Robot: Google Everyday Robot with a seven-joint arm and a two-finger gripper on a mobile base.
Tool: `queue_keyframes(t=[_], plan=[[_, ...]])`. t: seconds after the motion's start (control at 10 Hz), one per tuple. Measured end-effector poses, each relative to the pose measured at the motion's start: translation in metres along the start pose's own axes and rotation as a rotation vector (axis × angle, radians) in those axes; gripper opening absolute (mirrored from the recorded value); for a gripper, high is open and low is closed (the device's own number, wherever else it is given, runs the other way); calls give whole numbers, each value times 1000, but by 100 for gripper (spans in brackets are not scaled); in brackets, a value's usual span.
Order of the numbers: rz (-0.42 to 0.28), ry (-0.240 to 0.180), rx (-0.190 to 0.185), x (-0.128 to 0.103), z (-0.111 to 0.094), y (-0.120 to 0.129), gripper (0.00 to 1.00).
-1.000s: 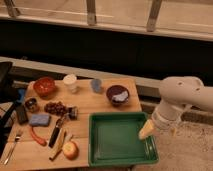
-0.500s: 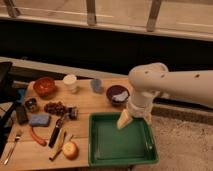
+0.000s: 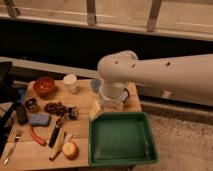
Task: Place sponge in paper cup
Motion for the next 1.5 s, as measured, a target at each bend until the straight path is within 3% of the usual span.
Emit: queue_keyframes(t=[0.1, 0.2, 0.5, 0.7, 0.9, 1.1, 1.5], plan=[[-63, -16, -11, -6, -2, 22, 80], [-77, -17, -12, -6, -3, 26, 80], [-74, -17, -12, -4, -2, 25, 80], [-22, -46, -9, 6, -12, 12, 80], [-55, -55, -13, 3, -12, 12, 80], [-96, -67, -33, -15, -7, 20, 80], [-154, -73, -63, -80, 25, 72, 80]])
